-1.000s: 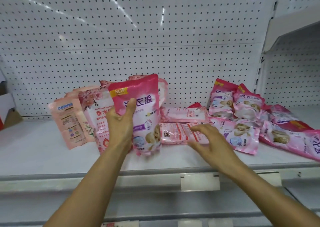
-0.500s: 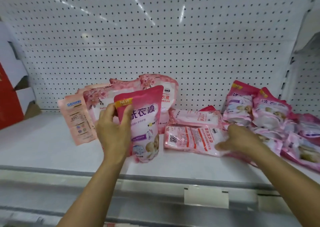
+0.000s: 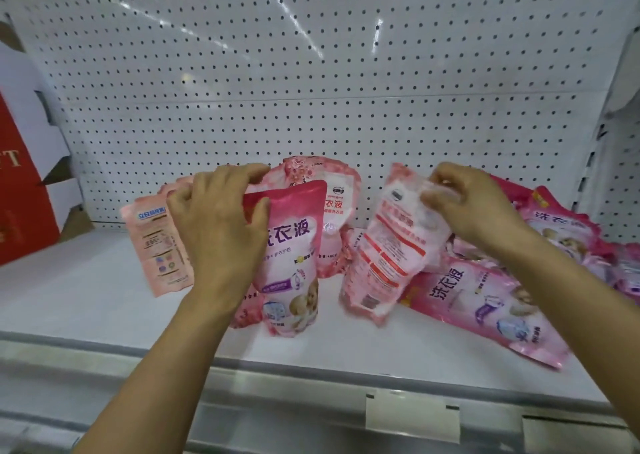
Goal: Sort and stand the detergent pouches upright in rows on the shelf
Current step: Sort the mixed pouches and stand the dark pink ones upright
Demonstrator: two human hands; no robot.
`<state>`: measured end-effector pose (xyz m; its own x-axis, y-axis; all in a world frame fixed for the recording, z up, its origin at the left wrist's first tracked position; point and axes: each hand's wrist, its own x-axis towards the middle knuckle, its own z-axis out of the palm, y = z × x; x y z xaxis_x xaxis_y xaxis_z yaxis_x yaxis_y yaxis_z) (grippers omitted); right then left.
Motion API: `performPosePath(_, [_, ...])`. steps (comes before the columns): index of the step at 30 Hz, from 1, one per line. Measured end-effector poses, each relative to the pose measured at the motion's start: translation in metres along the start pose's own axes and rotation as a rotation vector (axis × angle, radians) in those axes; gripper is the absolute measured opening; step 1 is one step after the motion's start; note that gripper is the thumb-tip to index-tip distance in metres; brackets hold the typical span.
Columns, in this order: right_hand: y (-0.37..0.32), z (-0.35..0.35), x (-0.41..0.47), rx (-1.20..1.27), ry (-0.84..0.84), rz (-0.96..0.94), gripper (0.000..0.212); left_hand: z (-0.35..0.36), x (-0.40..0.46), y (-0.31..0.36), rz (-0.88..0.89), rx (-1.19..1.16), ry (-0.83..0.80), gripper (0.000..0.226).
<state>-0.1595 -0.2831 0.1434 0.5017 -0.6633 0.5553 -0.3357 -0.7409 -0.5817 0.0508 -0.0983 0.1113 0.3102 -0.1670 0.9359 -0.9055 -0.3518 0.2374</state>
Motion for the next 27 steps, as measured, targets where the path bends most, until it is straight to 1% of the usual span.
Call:
performPosePath(3, [-0.015, 0.008, 0.019, -0.046, -0.101, -0.149, 0.014, 0.000, 0.000, 0.003, 0.099, 0.099, -0.022, 0.035])
performPosePath(6, [-0.020, 0.021, 0.036, -0.039, -0.128, -0.236, 0.021, -0.001, 0.000, 0.007, 0.160, 0.161, -0.056, 0.037])
performPosePath(8, [-0.023, 0.029, 0.045, -0.007, -0.142, -0.272, 0.017, -0.001, 0.001, 0.012, 0.211, 0.179, -0.085, 0.035])
performPosePath(10, [-0.025, 0.037, 0.050, 0.033, -0.163, -0.299, 0.015, 0.003, 0.004, 0.024, 0.271, 0.186, -0.127, 0.039])
performPosePath(12, [-0.023, 0.042, 0.052, 0.101, -0.190, -0.322, 0.015, 0.008, 0.012, 0.038, 0.323, 0.204, -0.212, 0.048])
performPosePath(14, [-0.020, 0.044, 0.051, 0.220, -0.238, -0.303, 0.009, 0.015, 0.023, 0.051, 0.355, 0.264, -0.352, 0.057])
performPosePath(15, [-0.018, 0.042, 0.050, 0.277, -0.271, -0.288, 0.006, 0.020, 0.029, 0.058, 0.365, 0.298, -0.435, 0.058])
performPosePath(16, [-0.016, 0.039, 0.050, 0.323, -0.300, -0.274, 0.004, 0.026, 0.033, 0.063, 0.369, 0.317, -0.511, 0.054])
performPosePath(17, [-0.012, 0.035, 0.050, 0.364, -0.324, -0.256, 0.007, 0.033, 0.037, 0.067, 0.364, 0.309, -0.560, 0.044])
performPosePath(19, [0.002, 0.025, 0.055, 0.455, -0.348, -0.155, 0.025, 0.042, 0.043, 0.068, 0.329, 0.254, -0.563, 0.019])
performPosePath(20, [0.013, 0.020, 0.058, 0.474, -0.347, -0.078, 0.033, 0.045, 0.045, 0.066, 0.312, 0.249, -0.530, 0.014])
performPosePath(21, [0.027, 0.017, 0.060, 0.427, -0.337, -0.016, 0.037, 0.048, 0.047, 0.063, 0.296, 0.262, -0.502, 0.013])
performPosePath(22, [0.043, 0.015, 0.063, 0.293, -0.337, 0.015, 0.036, 0.050, 0.047, 0.061, 0.277, 0.281, -0.483, 0.013])
performPosePath(23, [0.061, 0.015, 0.063, 0.101, -0.369, 0.018, 0.031, 0.052, 0.046, 0.058, 0.254, 0.300, -0.468, 0.013])
performPosePath(24, [0.076, 0.019, 0.062, -0.098, -0.446, 0.016, 0.029, 0.054, 0.046, 0.056, 0.230, 0.326, -0.461, 0.011])
performPosePath(25, [0.089, 0.025, 0.058, -0.277, -0.564, 0.025, 0.037, 0.056, 0.045, 0.056, 0.205, 0.352, -0.456, 0.011])
performPosePath(27, [0.105, 0.038, 0.048, -0.548, -0.784, 0.077, 0.072, 0.061, 0.044, 0.056, 0.181, 0.405, -0.442, 0.015])
